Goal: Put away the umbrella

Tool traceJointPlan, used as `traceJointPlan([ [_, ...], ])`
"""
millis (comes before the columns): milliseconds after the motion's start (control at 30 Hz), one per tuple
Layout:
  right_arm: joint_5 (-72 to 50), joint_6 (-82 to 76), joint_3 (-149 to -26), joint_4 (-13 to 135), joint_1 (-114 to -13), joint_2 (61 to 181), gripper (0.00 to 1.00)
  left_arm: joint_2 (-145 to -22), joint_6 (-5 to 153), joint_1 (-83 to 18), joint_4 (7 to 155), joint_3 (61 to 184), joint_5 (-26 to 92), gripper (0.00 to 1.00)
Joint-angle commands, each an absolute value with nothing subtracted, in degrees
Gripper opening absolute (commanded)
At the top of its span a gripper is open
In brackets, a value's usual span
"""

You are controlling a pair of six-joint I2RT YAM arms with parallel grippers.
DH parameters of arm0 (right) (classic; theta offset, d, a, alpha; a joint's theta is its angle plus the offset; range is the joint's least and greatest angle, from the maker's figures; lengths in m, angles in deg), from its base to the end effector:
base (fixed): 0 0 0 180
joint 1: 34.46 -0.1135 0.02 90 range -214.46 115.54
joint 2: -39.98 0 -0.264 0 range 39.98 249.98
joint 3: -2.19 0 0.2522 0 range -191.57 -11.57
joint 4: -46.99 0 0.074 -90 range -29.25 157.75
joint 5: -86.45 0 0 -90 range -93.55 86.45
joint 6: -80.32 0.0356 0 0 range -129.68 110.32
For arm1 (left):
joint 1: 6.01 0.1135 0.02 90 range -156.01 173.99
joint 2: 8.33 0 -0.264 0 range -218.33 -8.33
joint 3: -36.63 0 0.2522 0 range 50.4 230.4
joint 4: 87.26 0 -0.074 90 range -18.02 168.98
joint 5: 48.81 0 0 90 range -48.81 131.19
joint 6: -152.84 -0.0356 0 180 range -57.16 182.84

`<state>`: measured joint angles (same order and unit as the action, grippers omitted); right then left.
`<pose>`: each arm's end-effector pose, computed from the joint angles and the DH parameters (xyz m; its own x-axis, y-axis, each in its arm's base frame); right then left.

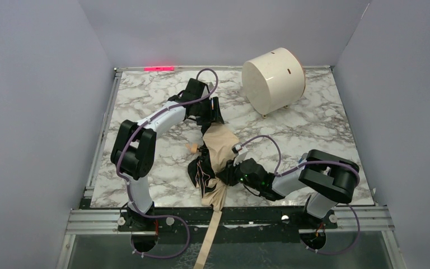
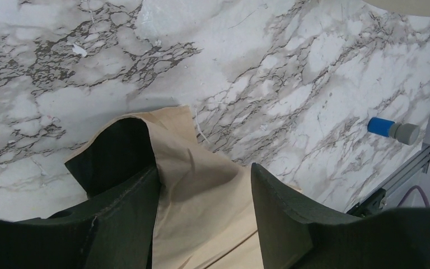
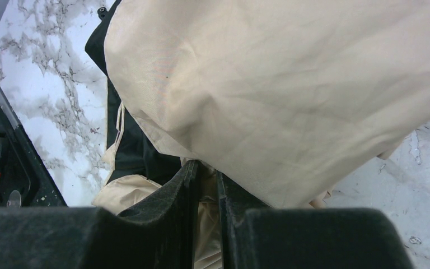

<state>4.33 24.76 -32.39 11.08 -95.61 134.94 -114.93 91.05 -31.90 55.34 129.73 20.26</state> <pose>0.1331 0.2314 0.1120 -0.6215 0.0329 -0.7828 -0.5528 0.6895 0.4679 0.3618 -0.1897 0.2244 -0.9038 -0.0521 -0.4247 0.2080 0.8140 -0.5424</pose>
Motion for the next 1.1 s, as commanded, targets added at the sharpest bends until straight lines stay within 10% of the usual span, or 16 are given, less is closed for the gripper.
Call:
traceJointPlan([
  [0, 7.53, 22.93, -30.21, 22.51, -95.46, 136.60, 0.23, -114.99, 90.99, -31.55, 58.66, 129.57, 15.15, 0.60],
  [333, 6.84, 22.76, -30.68, 22.73, -95.46, 136.77, 0.23, -115.93, 92.98, -29.79, 65.92, 127.45, 7.35, 0.57],
  [733, 7.16, 23.48, -31.26, 23.05, -95.46, 136.75, 0.23, -115.68, 89.37, -28.78, 66.78, 130.14, 6.02, 0.00],
  [1067, 7.16, 27.94, -34.17, 22.03, -95.44, 139.29, 0.21, -101.68, 87.28, -29.27, 69.48, 127.39, 5.84, 0.00],
])
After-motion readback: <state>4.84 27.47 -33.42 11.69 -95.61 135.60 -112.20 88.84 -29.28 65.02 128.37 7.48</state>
